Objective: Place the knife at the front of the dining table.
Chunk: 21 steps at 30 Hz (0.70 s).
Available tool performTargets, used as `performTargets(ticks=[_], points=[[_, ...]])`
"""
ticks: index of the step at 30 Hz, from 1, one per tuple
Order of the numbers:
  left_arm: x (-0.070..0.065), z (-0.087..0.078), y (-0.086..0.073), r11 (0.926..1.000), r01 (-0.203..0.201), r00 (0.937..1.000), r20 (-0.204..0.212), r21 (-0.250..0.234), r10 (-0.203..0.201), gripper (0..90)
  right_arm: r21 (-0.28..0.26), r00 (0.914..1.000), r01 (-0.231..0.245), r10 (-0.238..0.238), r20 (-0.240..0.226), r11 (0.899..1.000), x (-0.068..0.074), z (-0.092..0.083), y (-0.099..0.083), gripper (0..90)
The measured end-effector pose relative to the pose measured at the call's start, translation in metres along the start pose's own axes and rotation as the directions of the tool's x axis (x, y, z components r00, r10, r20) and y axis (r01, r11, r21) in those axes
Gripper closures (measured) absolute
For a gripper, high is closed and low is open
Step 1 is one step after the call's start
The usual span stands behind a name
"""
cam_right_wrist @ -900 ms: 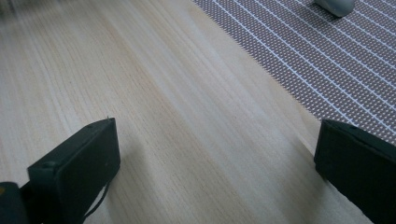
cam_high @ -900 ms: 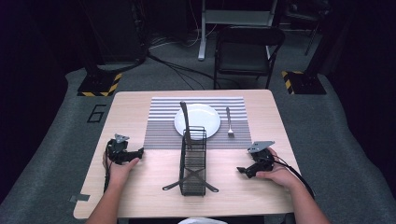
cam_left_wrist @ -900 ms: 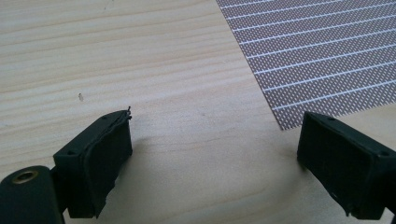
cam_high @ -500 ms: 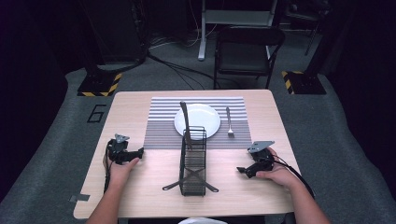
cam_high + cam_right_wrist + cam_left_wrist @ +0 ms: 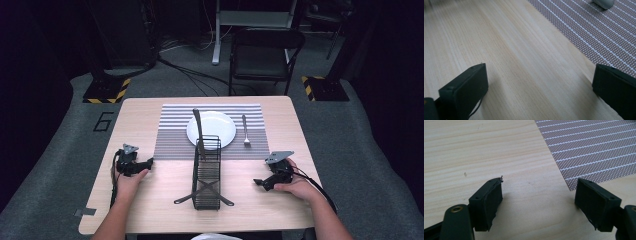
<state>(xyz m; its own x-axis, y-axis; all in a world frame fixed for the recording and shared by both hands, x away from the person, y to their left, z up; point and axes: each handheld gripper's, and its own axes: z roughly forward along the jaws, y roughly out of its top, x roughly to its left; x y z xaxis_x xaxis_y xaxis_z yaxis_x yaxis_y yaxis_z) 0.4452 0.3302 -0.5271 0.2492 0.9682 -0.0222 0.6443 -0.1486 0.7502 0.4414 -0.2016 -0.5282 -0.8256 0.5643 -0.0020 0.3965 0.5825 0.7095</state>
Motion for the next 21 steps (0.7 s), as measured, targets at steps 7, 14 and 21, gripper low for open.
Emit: performTargets(ticks=[7, 14, 21], points=[[-0.003, -0.009, 0.007, 0.9987, 0.040, 0.9986, 0.032, 0.030, -0.041, 36.6, 0.000, 1.0000, 0.000, 0.000, 0.000, 1.000, 0.000, 0.000, 0.000, 0.0], [-0.012, -0.023, 0.019, 0.9987, 0.051, 0.9974, 0.052, -0.001, -0.051, 38.7, 0.000, 1.0000, -0.001, 0.001, 0.000, 1.000, 0.000, 0.000, 0.000, 0.0], [-0.025, -0.032, 0.031, 0.9995, 0.032, 0.9963, 0.079, 0.004, -0.032, 41.2, 0.000, 1.0000, -0.001, 0.001, 0.000, 1.000, 0.000, 0.000, 0.000, 0.0]])
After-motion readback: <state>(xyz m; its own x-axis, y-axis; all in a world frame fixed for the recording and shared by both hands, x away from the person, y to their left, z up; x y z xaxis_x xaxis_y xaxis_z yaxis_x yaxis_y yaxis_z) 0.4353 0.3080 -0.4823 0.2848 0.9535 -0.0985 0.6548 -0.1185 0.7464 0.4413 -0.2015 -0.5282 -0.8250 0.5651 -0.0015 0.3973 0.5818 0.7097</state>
